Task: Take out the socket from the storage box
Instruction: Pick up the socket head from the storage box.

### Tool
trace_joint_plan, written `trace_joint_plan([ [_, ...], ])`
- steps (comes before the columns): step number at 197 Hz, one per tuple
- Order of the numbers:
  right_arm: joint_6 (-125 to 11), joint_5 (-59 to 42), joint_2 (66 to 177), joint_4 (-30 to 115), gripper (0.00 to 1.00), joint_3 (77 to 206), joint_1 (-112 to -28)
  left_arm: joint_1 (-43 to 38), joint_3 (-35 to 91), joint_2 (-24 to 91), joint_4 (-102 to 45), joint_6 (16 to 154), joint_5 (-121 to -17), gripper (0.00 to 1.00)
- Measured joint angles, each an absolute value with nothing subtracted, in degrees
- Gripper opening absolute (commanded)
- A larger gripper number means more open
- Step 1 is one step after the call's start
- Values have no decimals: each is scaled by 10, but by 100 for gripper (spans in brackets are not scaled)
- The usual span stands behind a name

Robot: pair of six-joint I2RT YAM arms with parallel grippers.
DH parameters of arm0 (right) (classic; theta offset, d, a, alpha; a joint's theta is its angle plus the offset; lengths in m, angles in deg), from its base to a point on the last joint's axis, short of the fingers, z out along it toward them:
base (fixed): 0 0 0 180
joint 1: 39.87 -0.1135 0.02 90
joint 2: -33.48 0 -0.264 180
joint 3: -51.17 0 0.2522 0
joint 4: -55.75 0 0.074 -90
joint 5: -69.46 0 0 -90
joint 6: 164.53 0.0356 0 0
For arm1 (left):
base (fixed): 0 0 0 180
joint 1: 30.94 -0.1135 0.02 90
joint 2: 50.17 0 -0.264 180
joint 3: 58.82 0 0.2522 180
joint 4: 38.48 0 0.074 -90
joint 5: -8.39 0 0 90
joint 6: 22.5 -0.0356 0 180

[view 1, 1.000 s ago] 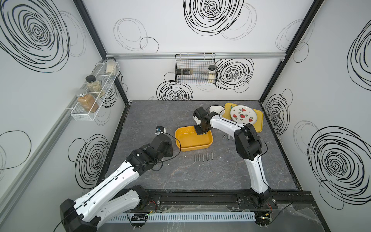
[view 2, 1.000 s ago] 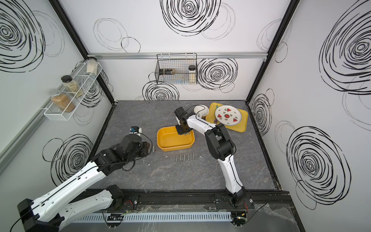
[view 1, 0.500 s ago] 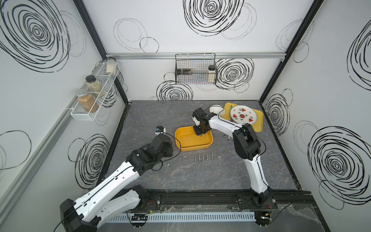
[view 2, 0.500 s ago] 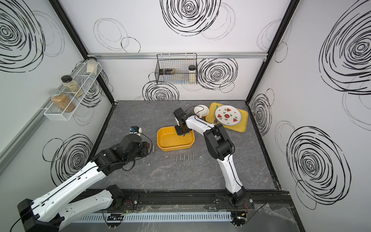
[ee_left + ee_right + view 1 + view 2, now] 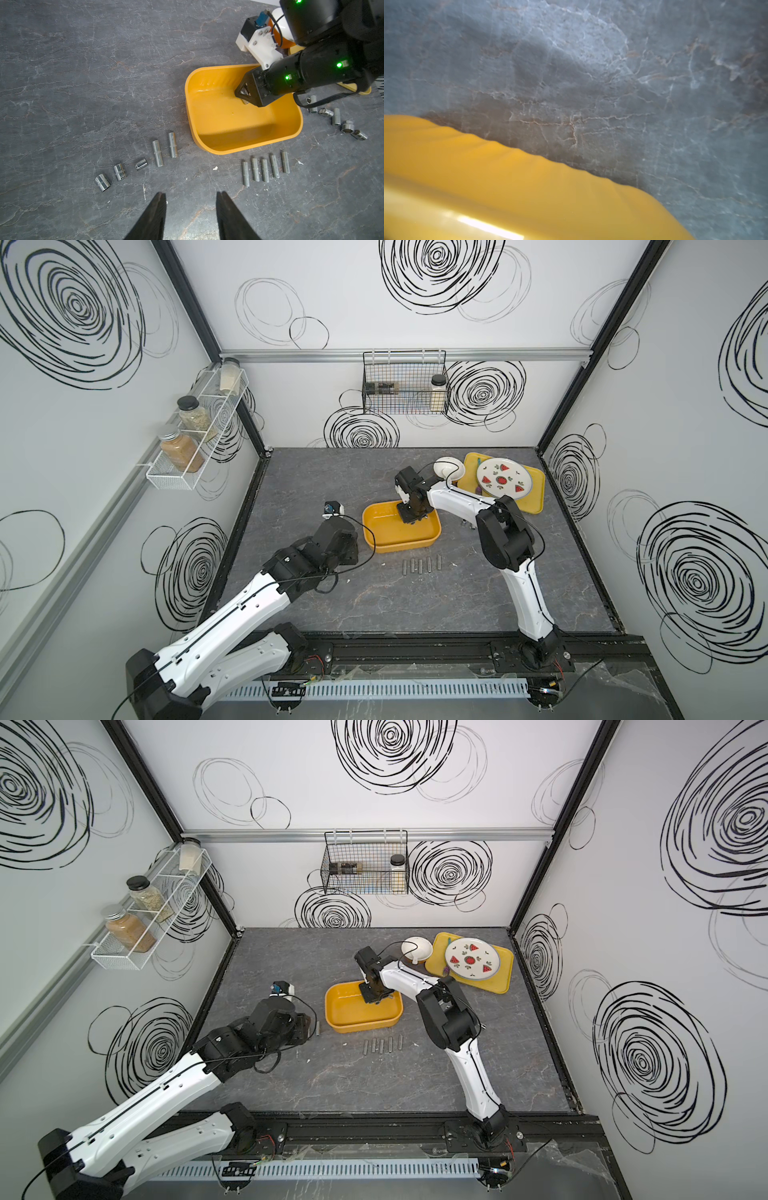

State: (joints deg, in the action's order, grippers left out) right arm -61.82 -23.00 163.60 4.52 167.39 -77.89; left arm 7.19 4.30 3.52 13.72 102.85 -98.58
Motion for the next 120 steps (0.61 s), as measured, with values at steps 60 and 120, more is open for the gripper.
trace_joint_plan([
  [60,-547,-179,1577,32,15,1673,-786,62,43,35,138,1029,-991,46],
  [120,-470,-153,1461,60,14,1659,-886,13,43,-12,140,1036,-1023,47],
])
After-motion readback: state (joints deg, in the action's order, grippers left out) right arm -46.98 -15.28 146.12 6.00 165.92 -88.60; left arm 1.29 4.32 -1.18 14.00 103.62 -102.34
